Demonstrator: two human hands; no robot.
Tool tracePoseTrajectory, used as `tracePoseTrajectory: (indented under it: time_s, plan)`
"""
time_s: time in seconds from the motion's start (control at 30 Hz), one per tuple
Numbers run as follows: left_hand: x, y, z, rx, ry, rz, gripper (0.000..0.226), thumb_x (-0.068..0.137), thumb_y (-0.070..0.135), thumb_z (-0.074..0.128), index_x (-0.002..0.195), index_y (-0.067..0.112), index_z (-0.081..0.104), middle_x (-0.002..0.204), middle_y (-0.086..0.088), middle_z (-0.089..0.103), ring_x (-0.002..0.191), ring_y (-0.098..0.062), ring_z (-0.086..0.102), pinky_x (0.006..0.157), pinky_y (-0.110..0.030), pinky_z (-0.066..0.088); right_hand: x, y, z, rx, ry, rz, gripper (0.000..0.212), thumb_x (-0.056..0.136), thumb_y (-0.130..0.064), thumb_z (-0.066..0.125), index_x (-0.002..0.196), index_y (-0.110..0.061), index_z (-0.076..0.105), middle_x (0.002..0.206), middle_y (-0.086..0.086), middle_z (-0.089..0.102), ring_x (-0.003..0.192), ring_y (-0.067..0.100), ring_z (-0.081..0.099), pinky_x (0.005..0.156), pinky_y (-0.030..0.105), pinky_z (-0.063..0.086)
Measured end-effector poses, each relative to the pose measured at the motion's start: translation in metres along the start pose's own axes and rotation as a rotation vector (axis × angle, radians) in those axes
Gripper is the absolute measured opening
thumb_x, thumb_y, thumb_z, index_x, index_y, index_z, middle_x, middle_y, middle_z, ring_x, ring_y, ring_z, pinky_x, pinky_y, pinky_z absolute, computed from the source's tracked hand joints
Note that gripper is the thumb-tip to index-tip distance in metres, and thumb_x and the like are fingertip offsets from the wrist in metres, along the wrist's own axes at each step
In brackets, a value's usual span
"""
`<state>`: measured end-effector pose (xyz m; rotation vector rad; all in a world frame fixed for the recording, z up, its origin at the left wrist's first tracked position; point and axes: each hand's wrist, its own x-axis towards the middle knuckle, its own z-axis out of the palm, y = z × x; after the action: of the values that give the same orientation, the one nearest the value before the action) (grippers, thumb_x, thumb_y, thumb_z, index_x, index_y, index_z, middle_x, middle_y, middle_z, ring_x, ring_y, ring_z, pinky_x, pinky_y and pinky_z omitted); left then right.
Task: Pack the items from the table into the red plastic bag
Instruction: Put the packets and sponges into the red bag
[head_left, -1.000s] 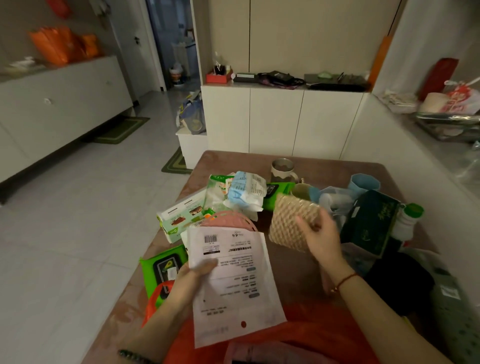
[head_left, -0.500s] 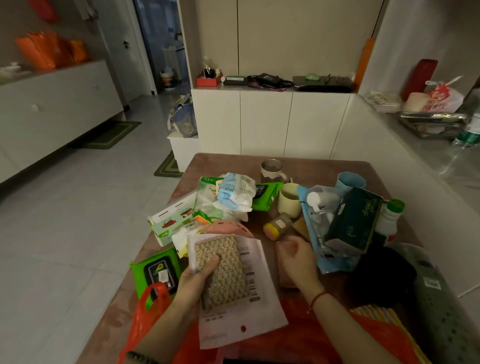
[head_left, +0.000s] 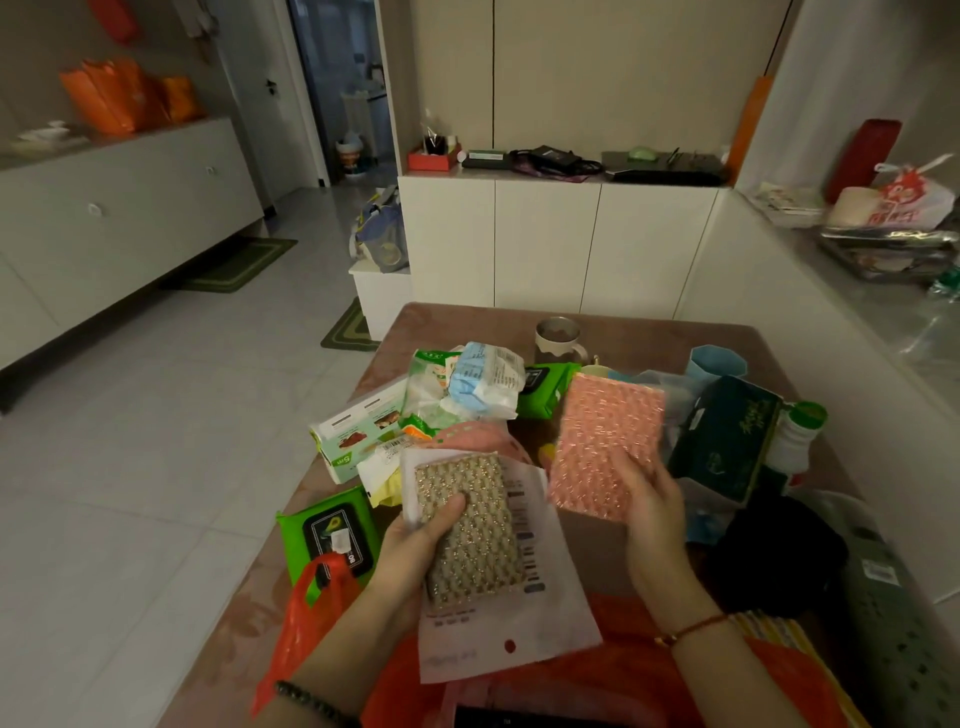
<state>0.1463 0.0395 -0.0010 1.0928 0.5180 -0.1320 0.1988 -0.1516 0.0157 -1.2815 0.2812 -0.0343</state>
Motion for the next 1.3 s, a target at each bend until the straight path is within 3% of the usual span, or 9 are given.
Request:
tracePoseTrajectory:
  time_s: [0.17, 0.3, 0.43, 0.6, 0.73, 0.8, 0.9, 1.07, 1.3]
  plan:
    - [-0.018, -0.006, 0.026, 0.059, -0.170, 0.007, 0.024, 0.081, 0.014, 0.061, 0.104, 0.009, 0.064, 0.084, -0.012, 0.076, 0.071, -0.023, 0.073, 0.061, -0.032, 0.060, -0.039, 0.002, 0.011, -0.513, -0.253, -0.109, 0.062, 0.061, -0.050, 0.077, 0.115, -0.042, 0.046, 0.134, -0.003, 0.042, 0.116, 0.015, 0.050, 0.097, 0.040, 0.047]
    - [-0.039, -0.012, 0.027, 0.156, -0.188, 0.024, 0.029, 0.092, 0.024, 0.051, 0.115, 0.011, 0.062, 0.108, -0.016, 0.071, 0.096, -0.028, 0.069, 0.080, -0.036, 0.057, -0.047, -0.003, -0.004, -0.378, -0.315, 0.200, 0.135, 0.034, -0.056, 0.085, 0.144, -0.038, 0.009, 0.142, -0.003, 0.036, 0.128, 0.022, 0.043, 0.103, 0.046, 0.041]
    - [-0.067, -0.016, 0.027, 0.415, -0.294, 0.105, 0.066, 0.087, 0.058, 0.009, 0.134, 0.026, 0.043, 0.136, -0.003, 0.051, 0.130, -0.020, 0.045, 0.113, -0.038, 0.032, -0.063, -0.010, -0.025, -0.182, -0.434, 0.329, 0.095, 0.046, -0.025, 0.090, 0.131, -0.021, 0.045, 0.117, 0.004, 0.065, 0.102, 0.023, 0.065, 0.081, 0.037, 0.053]
    - [-0.072, -0.013, 0.001, 1.170, -0.238, 0.383, 0.090, 0.080, 0.065, -0.014, 0.145, 0.019, 0.027, 0.153, -0.004, 0.029, 0.142, -0.014, 0.021, 0.115, -0.028, 0.009, -0.085, -0.030, -0.042, -0.169, -0.390, 0.060, 0.057, 0.048, -0.017, 0.079, 0.102, -0.022, 0.061, 0.100, 0.001, 0.071, 0.086, 0.012, 0.070, 0.073, 0.028, 0.055]
    - [-0.044, -0.015, -0.043, 2.091, -0.068, 0.324, 0.082, 0.086, 0.068, 0.024, 0.149, 0.021, 0.003, 0.153, -0.008, 0.031, 0.143, -0.028, 0.022, 0.116, -0.051, 0.004, -0.099, -0.040, -0.045, -0.511, -0.374, -0.220, 0.074, 0.054, -0.014, 0.084, 0.119, -0.026, 0.050, 0.107, -0.008, 0.063, 0.097, 0.007, 0.062, 0.074, 0.022, 0.053]
    - [-0.039, -0.017, -0.058, 2.251, -0.076, 0.232, 0.073, 0.089, 0.055, 0.041, 0.147, 0.015, 0.020, 0.136, -0.009, 0.052, 0.131, -0.027, 0.043, 0.114, -0.049, 0.017, -0.108, -0.041, -0.039, -0.689, -0.555, -0.245, 0.075, 0.058, -0.016, 0.084, 0.117, -0.036, 0.043, 0.109, -0.021, 0.056, 0.099, -0.004, 0.058, 0.082, 0.018, 0.051]
    - [-0.034, -0.017, -0.070, 1.879, -0.022, 0.262, 0.039, 0.091, 0.044, 0.049, 0.115, 0.014, 0.059, 0.114, -0.005, 0.066, 0.105, -0.022, 0.061, 0.089, -0.035, 0.048, -0.110, -0.018, -0.027, -1.088, -0.779, -0.171, 0.076, 0.064, -0.028, 0.083, 0.120, -0.037, 0.033, 0.114, -0.030, 0.041, 0.102, -0.013, 0.045, 0.091, 0.011, 0.035]
    - [-0.038, -0.002, -0.068, 1.254, -0.014, 0.424, 0.014, 0.092, 0.030, 0.054, 0.080, 0.023, 0.059, 0.075, 0.001, 0.065, 0.065, -0.012, 0.060, 0.073, -0.034, 0.052, -0.098, 0.049, -0.017, -1.385, -1.014, -0.006, 0.096, 0.062, -0.037, 0.079, 0.141, -0.012, 0.030, 0.145, 0.003, 0.038, 0.133, 0.020, 0.036, 0.107, 0.026, 0.031]
    - [-0.032, 0.001, -0.072, 1.229, -0.041, 0.541, 0.023, 0.092, 0.036, 0.049, 0.089, 0.017, 0.061, 0.086, -0.007, 0.069, 0.082, -0.020, 0.065, 0.081, -0.040, 0.053, -0.109, 0.082, -0.024, -1.547, -0.904, -0.256, 0.062, 0.084, -0.044, 0.058, 0.138, -0.024, 0.038, 0.139, 0.002, 0.042, 0.126, 0.022, 0.043, 0.105, 0.038, 0.037]
